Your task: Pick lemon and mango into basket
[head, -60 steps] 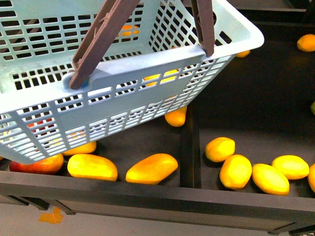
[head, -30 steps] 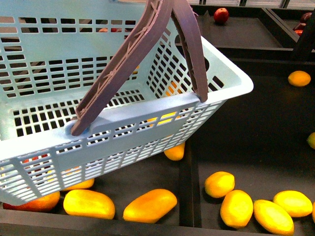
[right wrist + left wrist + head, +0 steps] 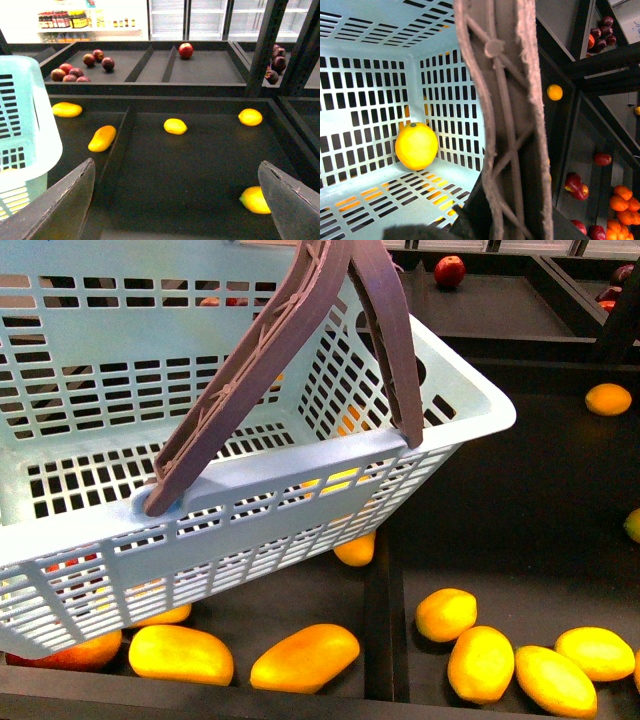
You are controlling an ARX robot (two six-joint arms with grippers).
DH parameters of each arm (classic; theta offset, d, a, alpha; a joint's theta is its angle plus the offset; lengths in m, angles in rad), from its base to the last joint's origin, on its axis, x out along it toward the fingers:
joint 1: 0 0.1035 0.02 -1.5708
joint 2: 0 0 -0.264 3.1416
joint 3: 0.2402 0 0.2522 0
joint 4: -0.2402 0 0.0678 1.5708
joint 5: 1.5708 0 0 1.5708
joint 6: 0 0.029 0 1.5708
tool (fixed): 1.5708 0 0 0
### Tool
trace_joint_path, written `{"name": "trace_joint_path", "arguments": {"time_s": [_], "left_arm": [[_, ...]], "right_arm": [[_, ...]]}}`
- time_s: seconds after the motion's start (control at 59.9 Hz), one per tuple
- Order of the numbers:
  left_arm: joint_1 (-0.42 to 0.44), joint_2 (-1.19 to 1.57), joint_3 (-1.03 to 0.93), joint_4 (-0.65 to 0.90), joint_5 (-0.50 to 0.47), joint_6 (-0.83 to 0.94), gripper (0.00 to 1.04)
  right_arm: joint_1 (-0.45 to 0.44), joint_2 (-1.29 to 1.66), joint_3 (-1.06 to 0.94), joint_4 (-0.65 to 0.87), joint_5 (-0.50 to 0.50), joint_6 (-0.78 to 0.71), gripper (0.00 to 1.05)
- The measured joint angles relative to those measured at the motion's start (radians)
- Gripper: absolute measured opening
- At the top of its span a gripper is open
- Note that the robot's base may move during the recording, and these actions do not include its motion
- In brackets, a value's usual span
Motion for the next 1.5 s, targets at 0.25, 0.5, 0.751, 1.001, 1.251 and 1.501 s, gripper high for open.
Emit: {"name": "trace_joint_path", "arguments": {"time_s": [0.25, 0.5, 0.751, 1.001, 1.251, 1.501], "left_arm": [[0.000, 0.000, 0.000, 0.000, 0.000, 0.000, 0.05], [0.000, 0.000, 0.000, 0.000, 0.000, 0.000, 0.05], [0.000, 0.000, 0.000, 0.000, 0.000, 0.000, 0.05], [0.000, 0.000, 0.000, 0.000, 0.000, 0.000, 0.05], [0.000, 0.000, 0.000, 0.000, 0.000, 0.000, 0.05], [-0.006, 0.000, 0.000, 0.000, 0.002, 0.000, 0.05]], "right_arm": [[0.000, 0.000, 0.000, 0.000, 0.000, 0.000, 0.96], [0.000, 0.000, 0.000, 0.000, 0.000, 0.000, 0.96], [0.000, 0.000, 0.000, 0.000, 0.000, 0.000, 0.96], [0.000, 0.000, 0.000, 0.000, 0.000, 0.000, 0.96], [0.000, 0.000, 0.000, 0.000, 0.000, 0.000, 0.96], [-0.001, 0.000, 0.000, 0.000, 0.000, 0.000, 0.96]]}}
